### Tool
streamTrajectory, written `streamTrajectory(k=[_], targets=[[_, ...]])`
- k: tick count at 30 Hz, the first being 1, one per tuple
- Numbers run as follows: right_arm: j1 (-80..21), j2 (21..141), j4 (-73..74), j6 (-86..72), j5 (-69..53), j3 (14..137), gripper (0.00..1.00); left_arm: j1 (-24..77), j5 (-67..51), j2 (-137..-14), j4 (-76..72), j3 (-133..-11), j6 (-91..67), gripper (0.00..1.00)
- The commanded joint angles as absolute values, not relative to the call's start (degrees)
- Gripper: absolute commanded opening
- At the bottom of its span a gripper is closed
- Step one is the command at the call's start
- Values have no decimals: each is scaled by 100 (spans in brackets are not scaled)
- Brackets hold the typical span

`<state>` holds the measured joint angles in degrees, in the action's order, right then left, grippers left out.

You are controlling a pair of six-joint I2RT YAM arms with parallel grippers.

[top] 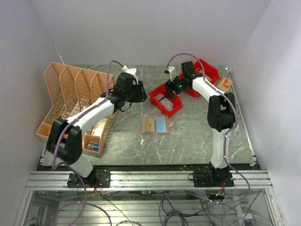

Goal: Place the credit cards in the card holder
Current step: Place the storage box at the center of the board, then adjust the storage box at the center of the board.

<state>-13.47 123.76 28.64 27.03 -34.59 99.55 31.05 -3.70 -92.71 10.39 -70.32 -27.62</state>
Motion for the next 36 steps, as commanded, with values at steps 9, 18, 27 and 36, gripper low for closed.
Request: streamTrajectory(k=[9, 18, 27, 36], targets=[[-1504, 12633, 2484, 1287, -1947, 10115, 6, 3075, -462, -8011, -175, -6119, -3707, 55], [-1617, 11748, 1258, -2122, -434, 8971, 3, 3115, -852, -8300, -756, -5979, -4499, 55], [-1792, 10978, 700, -4393, -973, 7487, 18, 3743, -106, -9237, -781, -6507, -5269, 56], [-1852, 9583, -222, -4459, -1523, 6348, 52, 3917, 760, -9844, -1195, -6515, -6059, 57]])
